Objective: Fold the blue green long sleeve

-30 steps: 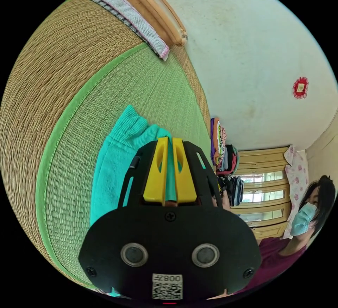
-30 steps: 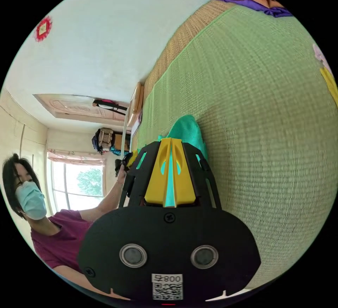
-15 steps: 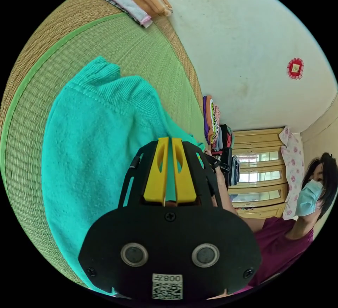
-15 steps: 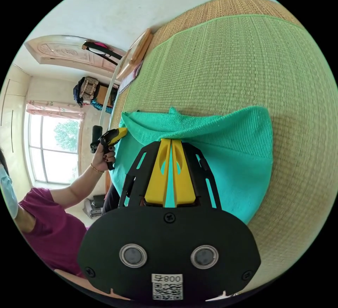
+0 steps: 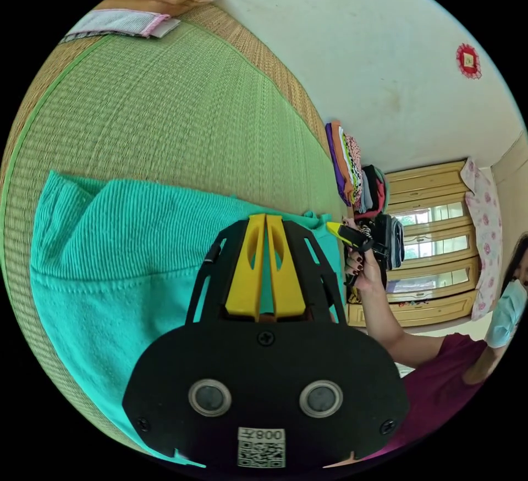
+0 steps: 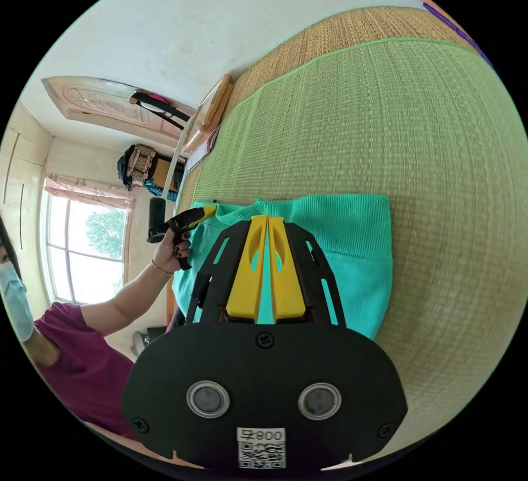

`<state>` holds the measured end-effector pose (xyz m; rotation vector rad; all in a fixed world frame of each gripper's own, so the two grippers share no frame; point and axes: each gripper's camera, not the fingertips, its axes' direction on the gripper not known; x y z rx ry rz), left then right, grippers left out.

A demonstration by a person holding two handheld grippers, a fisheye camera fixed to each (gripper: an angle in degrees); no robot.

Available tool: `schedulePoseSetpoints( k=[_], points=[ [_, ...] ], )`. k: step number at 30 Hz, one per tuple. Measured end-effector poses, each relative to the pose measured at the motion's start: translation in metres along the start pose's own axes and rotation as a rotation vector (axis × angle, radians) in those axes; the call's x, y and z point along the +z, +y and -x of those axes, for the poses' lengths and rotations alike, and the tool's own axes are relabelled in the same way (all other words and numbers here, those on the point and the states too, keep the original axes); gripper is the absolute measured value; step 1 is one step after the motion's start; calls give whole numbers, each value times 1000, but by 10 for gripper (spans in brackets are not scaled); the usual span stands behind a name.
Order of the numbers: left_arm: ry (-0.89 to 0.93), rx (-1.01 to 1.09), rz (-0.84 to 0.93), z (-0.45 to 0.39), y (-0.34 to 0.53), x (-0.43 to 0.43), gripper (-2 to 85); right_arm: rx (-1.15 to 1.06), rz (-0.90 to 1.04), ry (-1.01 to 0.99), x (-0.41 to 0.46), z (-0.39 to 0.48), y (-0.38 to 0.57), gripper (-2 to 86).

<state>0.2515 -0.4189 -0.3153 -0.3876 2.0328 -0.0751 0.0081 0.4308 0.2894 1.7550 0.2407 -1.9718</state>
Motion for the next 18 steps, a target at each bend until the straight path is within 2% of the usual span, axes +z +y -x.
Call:
schedulePoseSetpoints(
  k=[8, 11, 14, 18],
  points=[
    [18, -24, -13, -4, 1, 3, 1, 118, -87, 74, -25, -24, 35, 0],
    [92, 16, -29, -21, 6, 4, 1, 98, -118, 60, -27, -12, 40, 0],
    [151, 96, 48, -47, 9, 23, 2, 30, -92, 89, -14, 14, 37, 0],
    [98, 149, 121, -71, 4, 51, 1, 1, -58, 152, 1, 29, 33, 0]
  ],
)
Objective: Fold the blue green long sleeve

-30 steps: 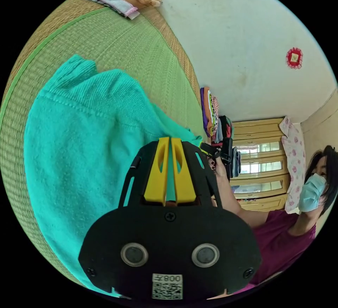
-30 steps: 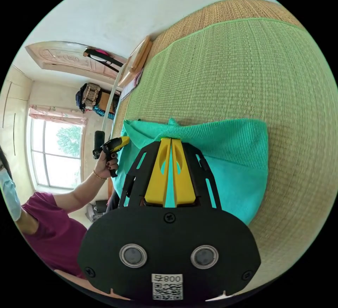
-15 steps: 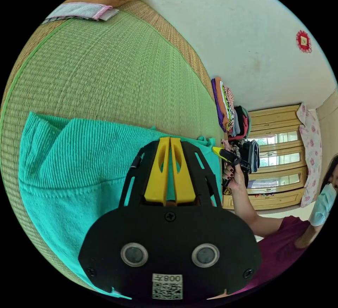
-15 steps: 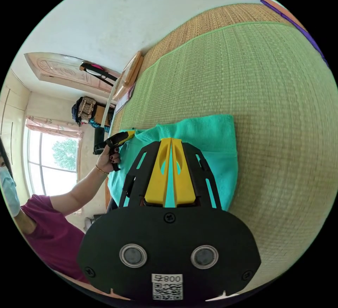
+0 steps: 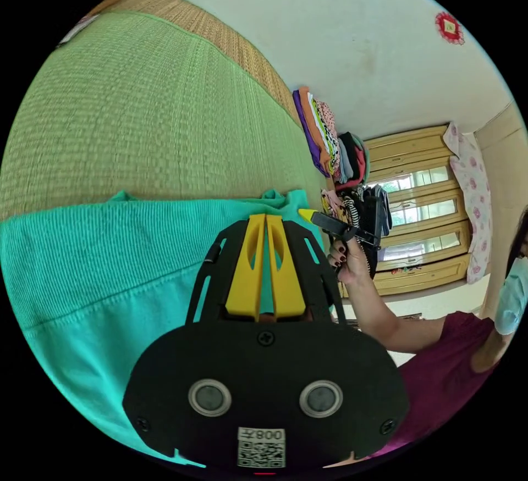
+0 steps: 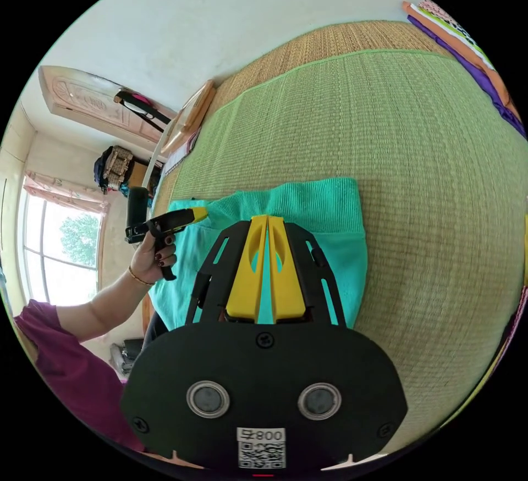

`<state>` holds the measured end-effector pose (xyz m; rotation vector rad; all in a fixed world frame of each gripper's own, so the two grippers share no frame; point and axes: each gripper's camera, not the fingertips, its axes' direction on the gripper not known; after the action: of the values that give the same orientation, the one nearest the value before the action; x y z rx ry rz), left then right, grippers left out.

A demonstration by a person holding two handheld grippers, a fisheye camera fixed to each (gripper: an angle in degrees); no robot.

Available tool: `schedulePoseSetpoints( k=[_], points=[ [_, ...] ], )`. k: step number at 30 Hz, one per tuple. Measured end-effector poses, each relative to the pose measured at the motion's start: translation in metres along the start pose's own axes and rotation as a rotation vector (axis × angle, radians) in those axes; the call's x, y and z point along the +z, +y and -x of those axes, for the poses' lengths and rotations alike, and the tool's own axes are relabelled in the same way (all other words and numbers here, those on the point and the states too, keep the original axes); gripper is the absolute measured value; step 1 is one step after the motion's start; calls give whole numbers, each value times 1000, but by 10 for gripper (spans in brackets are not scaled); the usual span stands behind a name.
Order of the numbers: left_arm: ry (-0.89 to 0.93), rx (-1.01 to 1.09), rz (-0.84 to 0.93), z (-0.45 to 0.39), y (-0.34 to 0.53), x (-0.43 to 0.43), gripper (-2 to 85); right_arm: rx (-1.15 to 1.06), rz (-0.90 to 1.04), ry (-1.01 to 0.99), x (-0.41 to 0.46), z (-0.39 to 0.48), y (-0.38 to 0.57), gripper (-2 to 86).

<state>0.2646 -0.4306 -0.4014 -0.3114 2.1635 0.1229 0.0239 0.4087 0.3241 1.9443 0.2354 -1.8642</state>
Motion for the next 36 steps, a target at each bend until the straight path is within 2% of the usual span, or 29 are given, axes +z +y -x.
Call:
schedulePoseSetpoints(
  k=[5, 11, 14, 19, 22, 25, 28, 31, 36],
  points=[
    [-89, -10, 1, -7, -7, 4, 1, -16, 24, 30, 5, 8, 9, 1],
    [-39, -18, -43, -16, 14, -27, 1, -12, -72, 89, -21, 12, 16, 1],
    [-50, -34, -119, -17, 38, -68, 1, 40, -92, 135, -29, -2, 18, 1],
    [-230, -205, -342, 7, 99, -164, 1, 93, -109, 118, -31, -18, 31, 0],
    [-329, -289, -364, 23, 123, -195, 1, 83, -112, 140, -29, -13, 33, 0],
    [-251, -307, -382, 29, 136, -207, 1, 29, -88, 207, -25, 0, 32, 1],
    [-275, -286, -388, 14, 142, -219, 1, 0, -77, 231, -25, 4, 32, 1],
    [-346, -284, -385, 4, 148, -232, 1, 37, -76, 198, -29, -2, 33, 1],
    [-324, -290, -380, -11, 164, -253, 1, 124, -111, 175, -38, -10, 38, 1]
  ],
)
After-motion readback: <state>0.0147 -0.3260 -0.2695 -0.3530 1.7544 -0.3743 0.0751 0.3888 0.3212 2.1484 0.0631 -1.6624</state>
